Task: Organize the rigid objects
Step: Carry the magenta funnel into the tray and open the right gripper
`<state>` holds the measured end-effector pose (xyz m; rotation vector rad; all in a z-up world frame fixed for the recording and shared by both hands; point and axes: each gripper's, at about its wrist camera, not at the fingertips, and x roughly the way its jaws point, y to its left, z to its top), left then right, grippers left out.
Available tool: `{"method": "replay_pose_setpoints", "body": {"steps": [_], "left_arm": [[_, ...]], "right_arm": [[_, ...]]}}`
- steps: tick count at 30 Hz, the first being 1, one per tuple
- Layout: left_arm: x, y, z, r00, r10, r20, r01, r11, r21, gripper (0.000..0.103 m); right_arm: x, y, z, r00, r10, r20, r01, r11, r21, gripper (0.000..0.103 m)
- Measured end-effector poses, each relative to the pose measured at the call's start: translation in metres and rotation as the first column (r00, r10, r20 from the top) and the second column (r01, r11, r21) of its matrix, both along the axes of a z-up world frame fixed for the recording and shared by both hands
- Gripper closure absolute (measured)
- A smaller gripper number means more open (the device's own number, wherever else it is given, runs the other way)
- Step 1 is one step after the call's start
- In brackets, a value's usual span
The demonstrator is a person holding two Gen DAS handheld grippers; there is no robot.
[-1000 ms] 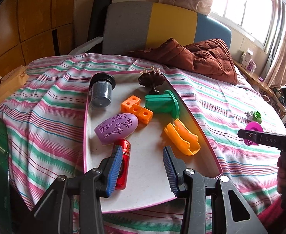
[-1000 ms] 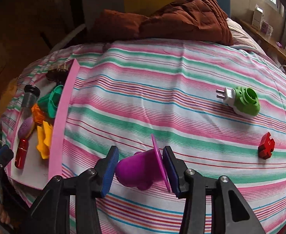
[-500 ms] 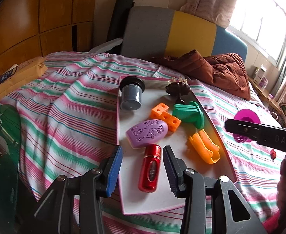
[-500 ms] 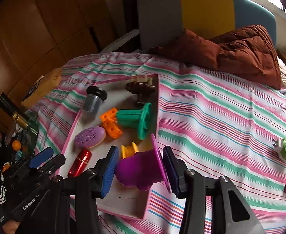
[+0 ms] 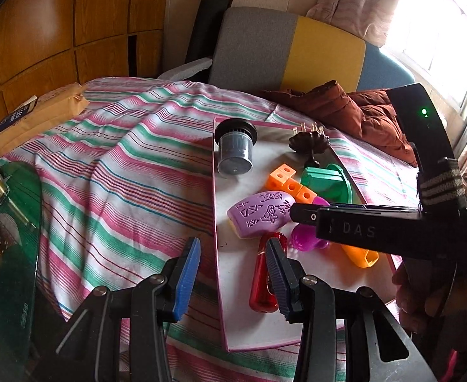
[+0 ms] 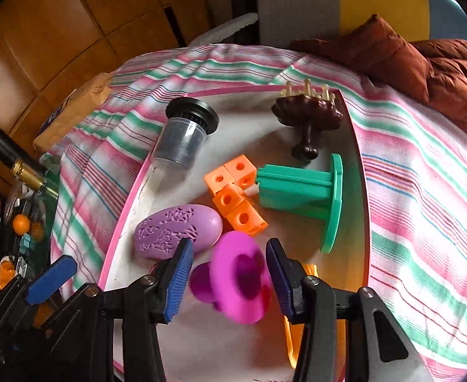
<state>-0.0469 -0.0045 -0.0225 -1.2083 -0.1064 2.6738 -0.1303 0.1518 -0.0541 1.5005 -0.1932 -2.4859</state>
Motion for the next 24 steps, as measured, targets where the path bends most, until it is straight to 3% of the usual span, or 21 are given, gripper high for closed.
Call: {"method": "replay_pose_setpoints", "body": {"steps": [6, 11, 18, 24], "left_arm": [[0.001, 0.002, 0.0, 1.0, -0.003, 0.0, 0.003, 1.0, -0.003, 0.059], [0.004, 0.006, 0.005, 1.0, -0.014, -0.01, 0.014, 1.0, -0.008, 0.059], [0.009, 0.015, 0.012, 0.999, -0.044, -0.022, 0.044, 0.999, -0.02, 0.059], [0.015, 0.028, 0.016, 0.996, -0.084, -0.028, 0.084, 0.996, -0.03, 0.059]], "right_arm": [[0.007, 0.011, 0.006, 0.999, -0.033, -0.018, 0.032, 0.998, -0.048, 0.055], [0.021, 0.022, 0.027, 0.994, -0.061, -0.088, 0.053, 0.995, -0.086, 0.055], [0.045, 0.045, 0.048, 0.981, -0.113, -0.16, 0.108, 0.993, -0.038, 0.055], [0.066, 0.081, 0.051, 0.969, -0.181, -0.169, 0.181, 0.983, -0.02, 0.055]]}}
